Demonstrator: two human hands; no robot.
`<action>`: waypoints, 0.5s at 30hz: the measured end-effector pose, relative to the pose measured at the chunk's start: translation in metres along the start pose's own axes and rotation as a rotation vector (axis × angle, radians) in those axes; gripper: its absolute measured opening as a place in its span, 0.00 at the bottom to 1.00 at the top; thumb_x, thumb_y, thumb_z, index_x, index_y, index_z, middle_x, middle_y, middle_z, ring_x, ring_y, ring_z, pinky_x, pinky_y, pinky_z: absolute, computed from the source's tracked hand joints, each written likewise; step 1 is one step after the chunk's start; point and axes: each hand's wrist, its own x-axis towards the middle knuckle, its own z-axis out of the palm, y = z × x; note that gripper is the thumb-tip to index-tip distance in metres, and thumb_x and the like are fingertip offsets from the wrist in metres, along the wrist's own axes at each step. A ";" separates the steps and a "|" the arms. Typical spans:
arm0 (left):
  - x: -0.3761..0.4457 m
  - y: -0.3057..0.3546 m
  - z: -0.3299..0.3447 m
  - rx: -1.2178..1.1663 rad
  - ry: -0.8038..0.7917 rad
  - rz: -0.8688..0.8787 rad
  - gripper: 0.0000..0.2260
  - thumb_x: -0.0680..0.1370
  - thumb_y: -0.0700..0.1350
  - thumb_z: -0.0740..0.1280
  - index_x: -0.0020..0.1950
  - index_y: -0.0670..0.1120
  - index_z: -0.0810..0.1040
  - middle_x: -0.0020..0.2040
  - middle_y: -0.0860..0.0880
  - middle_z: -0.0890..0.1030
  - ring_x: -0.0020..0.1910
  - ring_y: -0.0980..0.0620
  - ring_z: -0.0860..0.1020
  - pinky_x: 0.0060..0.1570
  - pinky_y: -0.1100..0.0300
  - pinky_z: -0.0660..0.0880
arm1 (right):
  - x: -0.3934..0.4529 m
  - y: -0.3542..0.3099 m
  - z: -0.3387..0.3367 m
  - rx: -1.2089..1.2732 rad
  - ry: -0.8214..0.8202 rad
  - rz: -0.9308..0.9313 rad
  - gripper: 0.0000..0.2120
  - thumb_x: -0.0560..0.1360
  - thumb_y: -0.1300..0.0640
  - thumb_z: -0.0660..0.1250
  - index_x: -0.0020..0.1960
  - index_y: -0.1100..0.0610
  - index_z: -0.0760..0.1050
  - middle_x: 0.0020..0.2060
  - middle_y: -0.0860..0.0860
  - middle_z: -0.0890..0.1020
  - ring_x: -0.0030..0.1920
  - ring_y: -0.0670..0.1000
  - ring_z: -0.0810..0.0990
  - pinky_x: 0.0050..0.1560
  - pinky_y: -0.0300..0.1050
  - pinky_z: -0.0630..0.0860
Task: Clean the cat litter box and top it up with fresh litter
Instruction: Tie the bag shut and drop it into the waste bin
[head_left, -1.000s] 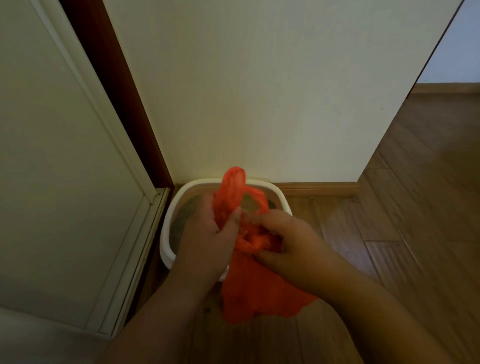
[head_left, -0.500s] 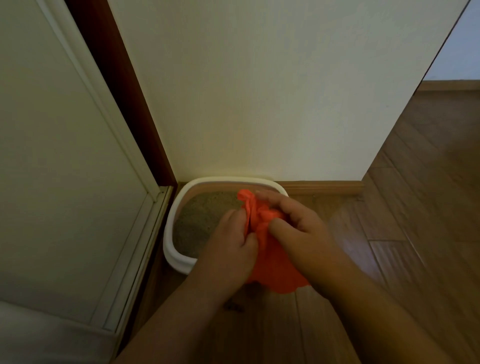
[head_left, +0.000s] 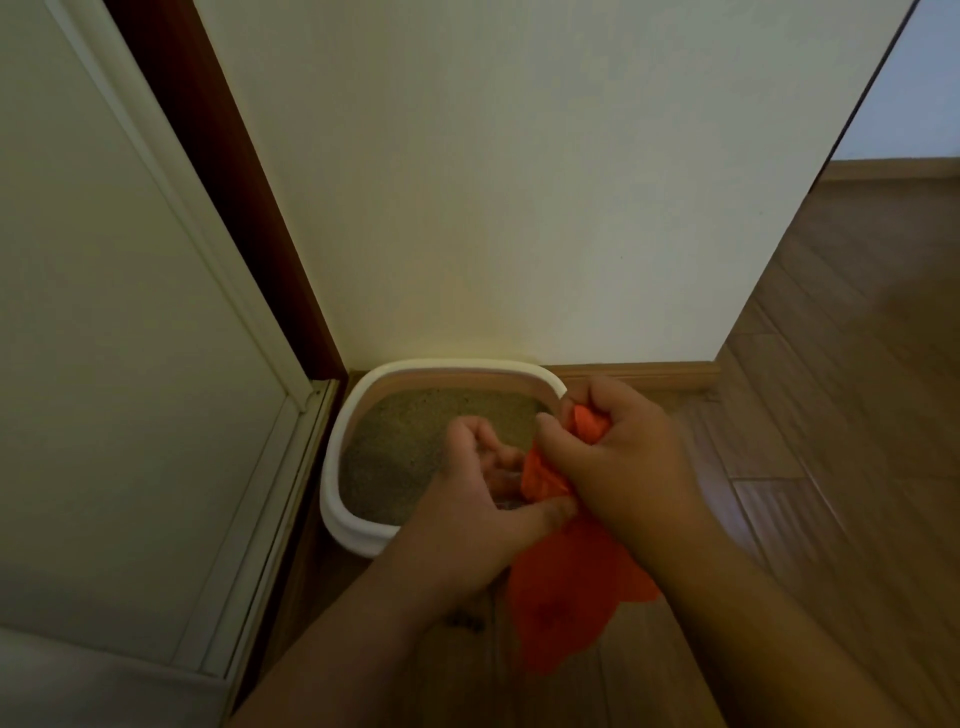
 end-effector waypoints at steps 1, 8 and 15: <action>0.001 -0.001 0.001 0.076 0.053 0.022 0.34 0.68 0.54 0.80 0.64 0.61 0.61 0.61 0.58 0.78 0.58 0.64 0.78 0.60 0.53 0.78 | -0.002 -0.002 0.000 0.056 -0.014 0.005 0.09 0.72 0.57 0.73 0.39 0.58 0.74 0.34 0.55 0.78 0.36 0.53 0.77 0.38 0.56 0.78; 0.000 -0.007 0.009 0.113 -0.107 0.073 0.31 0.69 0.57 0.78 0.68 0.67 0.69 0.62 0.62 0.80 0.60 0.63 0.79 0.62 0.52 0.78 | -0.010 -0.009 -0.002 0.488 -0.328 0.091 0.09 0.73 0.65 0.72 0.40 0.55 0.75 0.41 0.53 0.79 0.43 0.52 0.82 0.44 0.53 0.83; 0.006 0.001 0.011 0.377 0.070 0.079 0.11 0.82 0.48 0.65 0.49 0.66 0.72 0.47 0.57 0.80 0.46 0.60 0.80 0.51 0.56 0.80 | -0.009 -0.012 -0.001 0.157 -0.395 -0.147 0.11 0.77 0.51 0.69 0.58 0.41 0.81 0.62 0.36 0.72 0.60 0.33 0.73 0.50 0.26 0.75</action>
